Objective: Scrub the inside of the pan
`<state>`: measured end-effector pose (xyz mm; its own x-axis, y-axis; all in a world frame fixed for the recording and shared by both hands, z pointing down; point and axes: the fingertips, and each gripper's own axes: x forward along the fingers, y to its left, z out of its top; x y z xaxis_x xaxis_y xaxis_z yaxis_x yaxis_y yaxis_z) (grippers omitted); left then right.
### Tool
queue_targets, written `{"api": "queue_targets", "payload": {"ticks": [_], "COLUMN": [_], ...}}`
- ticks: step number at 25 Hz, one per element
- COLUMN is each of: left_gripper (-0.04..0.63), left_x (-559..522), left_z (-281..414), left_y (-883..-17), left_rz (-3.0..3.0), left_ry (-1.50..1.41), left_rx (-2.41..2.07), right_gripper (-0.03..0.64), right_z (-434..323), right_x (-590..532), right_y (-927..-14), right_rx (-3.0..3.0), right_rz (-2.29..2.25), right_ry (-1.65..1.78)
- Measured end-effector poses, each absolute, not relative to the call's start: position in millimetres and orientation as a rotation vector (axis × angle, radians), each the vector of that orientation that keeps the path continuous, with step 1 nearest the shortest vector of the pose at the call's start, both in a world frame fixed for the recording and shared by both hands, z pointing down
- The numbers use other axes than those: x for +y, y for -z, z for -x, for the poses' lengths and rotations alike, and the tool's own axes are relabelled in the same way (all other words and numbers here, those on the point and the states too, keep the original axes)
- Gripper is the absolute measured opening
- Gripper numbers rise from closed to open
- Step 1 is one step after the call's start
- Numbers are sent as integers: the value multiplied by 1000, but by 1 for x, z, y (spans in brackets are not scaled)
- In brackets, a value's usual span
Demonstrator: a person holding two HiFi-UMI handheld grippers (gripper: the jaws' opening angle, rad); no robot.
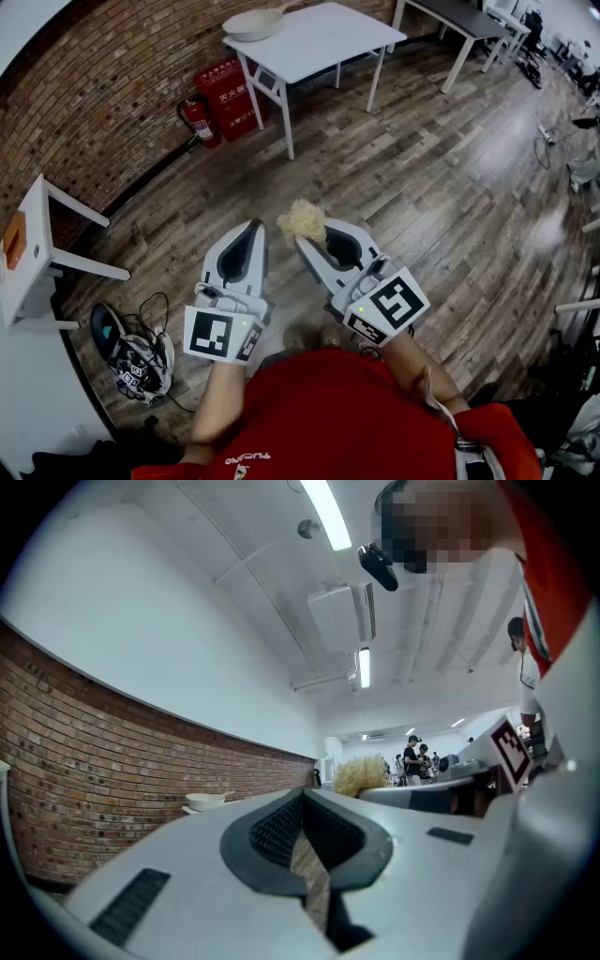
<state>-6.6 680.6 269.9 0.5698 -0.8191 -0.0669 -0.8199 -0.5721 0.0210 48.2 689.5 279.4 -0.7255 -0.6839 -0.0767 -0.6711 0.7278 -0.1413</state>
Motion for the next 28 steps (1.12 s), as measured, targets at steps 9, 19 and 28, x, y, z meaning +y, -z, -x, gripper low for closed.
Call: {"api": "queue_targets", "payload": {"ticks": [9, 19, 28], "left_gripper": [14, 14, 14], "left_x": [681, 672, 662], "left_z": [2, -15, -21], "left_y": [-268, -259, -261], "left_rz": [2767, 2726, 2689], "left_ry": [-104, -129, -129], "left_rx": [1450, 1481, 1539], "right_gripper": [86, 87, 87], "right_z": [-52, -76, -97], "right_x": [689, 685, 669], "right_y": [-278, -268, -269], "right_rx": [2797, 2766, 2759], "right_rz": [1101, 1033, 1004], "right_ry": [147, 144, 152]}}
